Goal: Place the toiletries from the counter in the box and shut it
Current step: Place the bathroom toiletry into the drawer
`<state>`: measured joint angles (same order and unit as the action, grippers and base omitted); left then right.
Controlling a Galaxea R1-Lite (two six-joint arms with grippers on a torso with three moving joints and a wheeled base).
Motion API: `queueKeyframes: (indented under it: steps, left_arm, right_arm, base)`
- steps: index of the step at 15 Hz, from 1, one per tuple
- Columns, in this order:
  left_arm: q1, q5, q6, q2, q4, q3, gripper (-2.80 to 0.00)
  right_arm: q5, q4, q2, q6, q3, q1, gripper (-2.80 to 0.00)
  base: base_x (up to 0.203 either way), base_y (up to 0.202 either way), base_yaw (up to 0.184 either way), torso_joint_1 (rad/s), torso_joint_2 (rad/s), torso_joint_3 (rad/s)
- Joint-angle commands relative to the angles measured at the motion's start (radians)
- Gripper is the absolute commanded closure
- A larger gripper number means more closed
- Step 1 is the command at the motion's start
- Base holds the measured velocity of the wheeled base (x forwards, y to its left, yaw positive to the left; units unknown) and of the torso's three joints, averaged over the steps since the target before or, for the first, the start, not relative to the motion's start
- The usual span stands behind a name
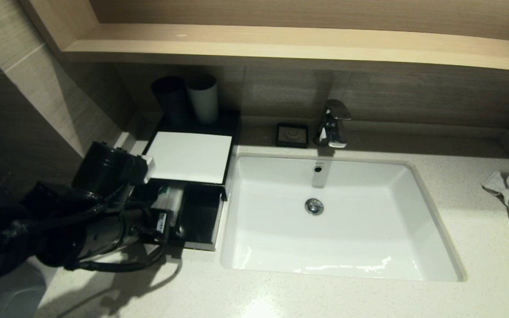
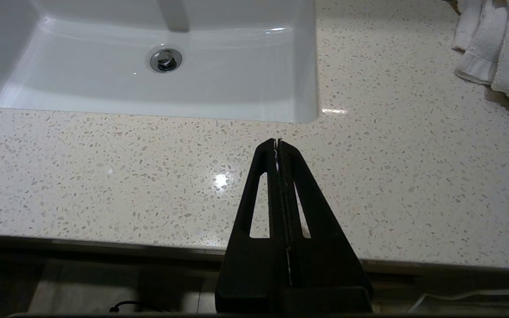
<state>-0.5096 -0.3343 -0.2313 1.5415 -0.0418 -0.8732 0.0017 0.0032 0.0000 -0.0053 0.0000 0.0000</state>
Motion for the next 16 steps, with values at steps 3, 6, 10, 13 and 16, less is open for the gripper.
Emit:
queueKeyframes:
  steps: [3,6,10,13,16]
  left_arm:
    - [0.024,-0.003,0.048,0.019,0.019,-0.001,0.00]
    - [0.051,-0.003,0.076,0.049,0.062,-0.001,0.00]
    - [0.057,-0.003,0.083,0.067,0.078,-0.019,0.00]
    - [0.059,-0.005,0.089,0.091,0.079,-0.053,0.00]
    - [0.059,-0.006,0.101,0.123,0.079,-0.066,0.00]
  right_arm:
    - [0.000,0.000,0.000,-0.001,0.000,0.000,0.00]
    - [0.000,0.000,0.000,-0.001,0.000,0.000,0.00]
    - [0.000,0.000,0.000,-0.001,0.000,0.000,0.00]
    - [0.000,0.000,0.000,-0.001,0.000,0.000,0.00]
    - [0.000,0.000,0.000,-0.001,0.000,0.000,0.00]
  base:
    - [0.000,0.000,0.000,0.000,0.00,0.000]
    - [0.000,0.000,0.000,0.000,0.00,0.000]
    - [0.000,0.000,0.000,0.000,0.00,0.000]
    - [0.000,0.000,0.000,0.000,0.00,0.000]
    - [0.000,0.000,0.000,0.000,0.00,0.000]
